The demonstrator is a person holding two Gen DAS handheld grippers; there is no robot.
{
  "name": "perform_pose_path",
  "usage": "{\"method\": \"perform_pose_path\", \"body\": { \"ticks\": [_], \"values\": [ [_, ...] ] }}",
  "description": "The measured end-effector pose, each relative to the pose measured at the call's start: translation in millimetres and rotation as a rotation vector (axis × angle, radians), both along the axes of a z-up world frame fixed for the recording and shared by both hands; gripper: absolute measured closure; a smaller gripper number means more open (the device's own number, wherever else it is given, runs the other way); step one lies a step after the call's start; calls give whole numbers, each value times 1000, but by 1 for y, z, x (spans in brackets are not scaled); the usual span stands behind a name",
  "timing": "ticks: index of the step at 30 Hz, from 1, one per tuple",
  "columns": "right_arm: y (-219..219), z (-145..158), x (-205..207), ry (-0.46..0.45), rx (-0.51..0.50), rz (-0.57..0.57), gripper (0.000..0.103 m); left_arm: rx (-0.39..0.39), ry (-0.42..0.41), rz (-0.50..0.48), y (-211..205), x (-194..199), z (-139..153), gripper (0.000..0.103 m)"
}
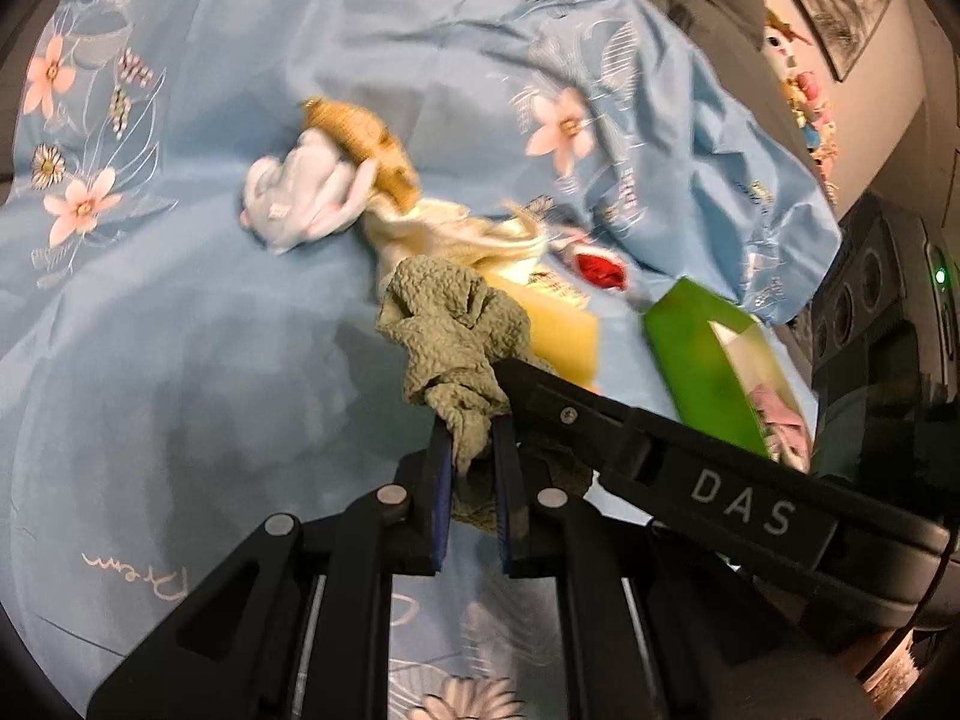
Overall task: Organize soft objects
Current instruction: 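Carry the green scrunchie into the green box and open the right tool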
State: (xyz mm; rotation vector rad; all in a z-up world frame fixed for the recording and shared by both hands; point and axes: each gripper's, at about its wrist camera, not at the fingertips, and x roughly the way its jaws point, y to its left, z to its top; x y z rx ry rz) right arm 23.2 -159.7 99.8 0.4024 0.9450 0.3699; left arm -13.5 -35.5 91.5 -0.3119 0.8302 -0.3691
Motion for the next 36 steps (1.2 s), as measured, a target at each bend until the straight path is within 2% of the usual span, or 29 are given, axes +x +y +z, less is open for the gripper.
{"method": "perform_pose_path", "body": {
  "ticks": [9, 15, 19, 30, 34, 36],
  "values": [
    [-46, 29, -23, -97, 22, -76, 86, 24, -84, -75, -47, -9, 23, 96],
    [-94, 50, -36, -155, -14, -192, 86, 39, -132, -154, -99, -6, 41, 96],
    [-130, 60, -41, -185, 0, -276, 86, 62, -170, -228, -139, -1, 52, 96],
    [-228, 64, -46, -171, 52, -496, 86, 38, -149, -434, -236, 26, 56, 96],
    [-261, 62, -49, -164, 23, -596, 86, 33, -130, -509, -269, 34, 54, 95],
    [-274, 57, -47, -155, 40, -632, 86, 37, -117, -538, -286, 39, 49, 95]
  ]
}}
